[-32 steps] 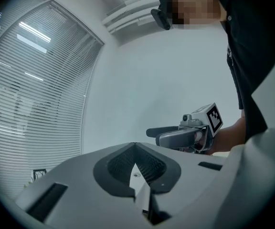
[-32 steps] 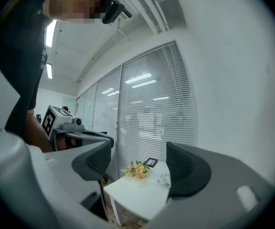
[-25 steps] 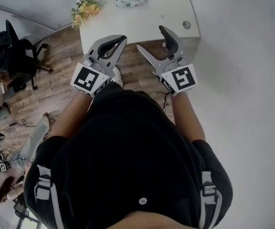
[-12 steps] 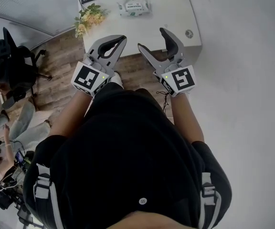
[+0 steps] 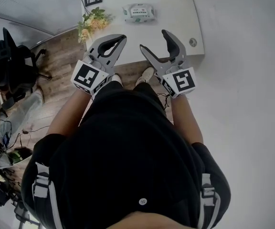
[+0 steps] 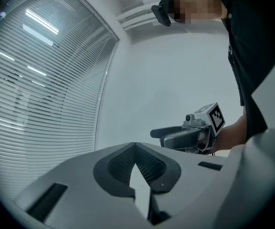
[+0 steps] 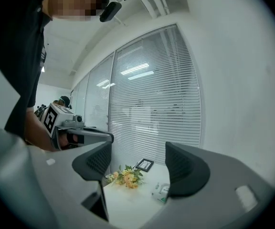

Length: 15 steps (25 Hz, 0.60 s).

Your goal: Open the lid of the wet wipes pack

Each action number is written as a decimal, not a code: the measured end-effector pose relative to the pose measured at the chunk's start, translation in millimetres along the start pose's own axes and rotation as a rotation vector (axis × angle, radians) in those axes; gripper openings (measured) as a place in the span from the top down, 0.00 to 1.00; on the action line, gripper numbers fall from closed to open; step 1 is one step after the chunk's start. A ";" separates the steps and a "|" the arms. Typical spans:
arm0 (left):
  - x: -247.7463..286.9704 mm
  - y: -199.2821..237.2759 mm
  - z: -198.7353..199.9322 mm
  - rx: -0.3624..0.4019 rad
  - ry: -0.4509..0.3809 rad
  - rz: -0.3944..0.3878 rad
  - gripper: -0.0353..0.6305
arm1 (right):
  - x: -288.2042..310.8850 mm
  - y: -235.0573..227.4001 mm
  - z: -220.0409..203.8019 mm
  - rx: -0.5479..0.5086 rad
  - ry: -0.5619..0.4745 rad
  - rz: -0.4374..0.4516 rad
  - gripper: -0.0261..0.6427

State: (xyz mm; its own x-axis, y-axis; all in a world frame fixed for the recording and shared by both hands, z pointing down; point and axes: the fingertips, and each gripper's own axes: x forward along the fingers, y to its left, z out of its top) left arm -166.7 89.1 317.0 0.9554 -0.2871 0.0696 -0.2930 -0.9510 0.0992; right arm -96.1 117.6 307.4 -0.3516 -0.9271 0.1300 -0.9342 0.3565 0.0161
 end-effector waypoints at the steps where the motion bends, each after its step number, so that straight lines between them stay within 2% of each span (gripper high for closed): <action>1: 3.7 4.5 2.0 -0.002 -0.004 0.008 0.94 | 4.3 -4.5 0.4 0.000 0.001 0.006 0.42; 15: 91.4 62.2 -8.5 -0.009 0.060 0.205 0.94 | 66.5 -110.1 -24.9 0.003 0.028 0.181 0.43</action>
State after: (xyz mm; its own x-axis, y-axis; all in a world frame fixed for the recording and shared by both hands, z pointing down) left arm -97.9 4.8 337.9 0.8721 -0.4665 0.1478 -0.4812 -0.8724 0.0861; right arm -15.1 19.5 339.0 -0.5125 -0.8441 0.1576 -0.8558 0.5172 -0.0132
